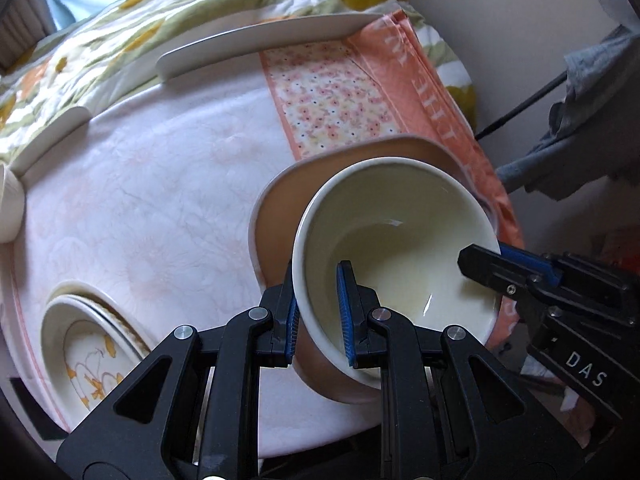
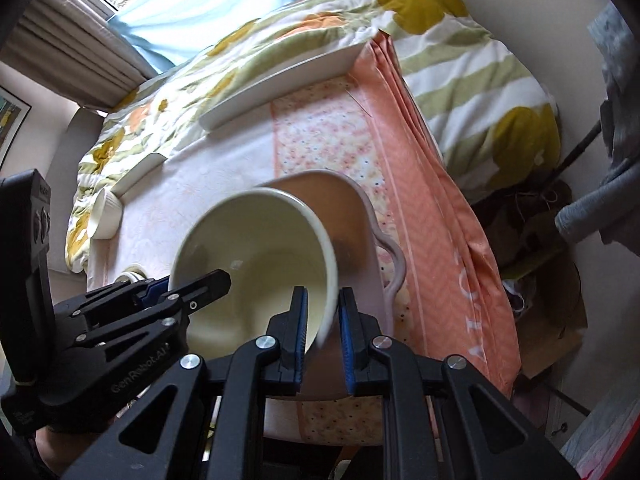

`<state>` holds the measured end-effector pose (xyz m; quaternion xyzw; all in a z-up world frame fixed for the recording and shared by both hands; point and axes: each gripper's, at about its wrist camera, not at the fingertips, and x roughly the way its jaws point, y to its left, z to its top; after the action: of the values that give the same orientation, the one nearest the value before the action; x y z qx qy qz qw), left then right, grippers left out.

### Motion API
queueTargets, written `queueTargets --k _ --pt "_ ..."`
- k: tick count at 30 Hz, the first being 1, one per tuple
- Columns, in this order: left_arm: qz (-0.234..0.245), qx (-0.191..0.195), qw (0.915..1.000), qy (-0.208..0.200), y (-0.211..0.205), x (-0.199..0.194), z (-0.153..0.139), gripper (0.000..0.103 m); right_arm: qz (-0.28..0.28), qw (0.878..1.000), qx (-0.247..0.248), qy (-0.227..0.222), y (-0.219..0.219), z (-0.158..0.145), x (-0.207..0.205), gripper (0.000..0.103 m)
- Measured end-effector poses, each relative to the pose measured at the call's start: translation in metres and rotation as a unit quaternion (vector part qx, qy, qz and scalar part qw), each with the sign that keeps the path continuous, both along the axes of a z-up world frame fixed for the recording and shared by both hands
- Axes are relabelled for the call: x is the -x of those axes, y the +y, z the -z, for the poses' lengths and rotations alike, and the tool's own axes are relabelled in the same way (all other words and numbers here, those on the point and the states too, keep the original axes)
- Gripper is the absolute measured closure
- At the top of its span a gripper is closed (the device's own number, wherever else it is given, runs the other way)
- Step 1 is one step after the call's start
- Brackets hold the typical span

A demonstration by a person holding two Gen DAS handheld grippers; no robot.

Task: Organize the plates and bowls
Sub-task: 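Lift the cream bowl with both grippers and carry it over the pink basin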

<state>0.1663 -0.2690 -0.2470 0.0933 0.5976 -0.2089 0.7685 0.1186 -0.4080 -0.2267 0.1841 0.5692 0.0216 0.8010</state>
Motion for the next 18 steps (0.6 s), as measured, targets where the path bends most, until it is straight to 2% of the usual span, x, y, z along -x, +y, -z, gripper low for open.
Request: queueTargets --k 4,8,18 --pt "0.018 -0.006 0.9997 0.013 -0.005 -0.005 0.011 0.088 0.015 1.0 0.002 0.01 -0.002 0.012 -0.002 0.089" --pt "0.047 -0.033 0.9983 -0.009 -0.012 -0.005 0.013 0.088 0.025 1.0 0.002 0.015 -0.004 0.017 -0.003 0.089" --pt "0.085 -0.058 0.9946 -0.018 -0.02 -0.004 0.016 0.088 0.041 0.999 0.005 0.023 -0.007 0.018 -0.002 0.089"
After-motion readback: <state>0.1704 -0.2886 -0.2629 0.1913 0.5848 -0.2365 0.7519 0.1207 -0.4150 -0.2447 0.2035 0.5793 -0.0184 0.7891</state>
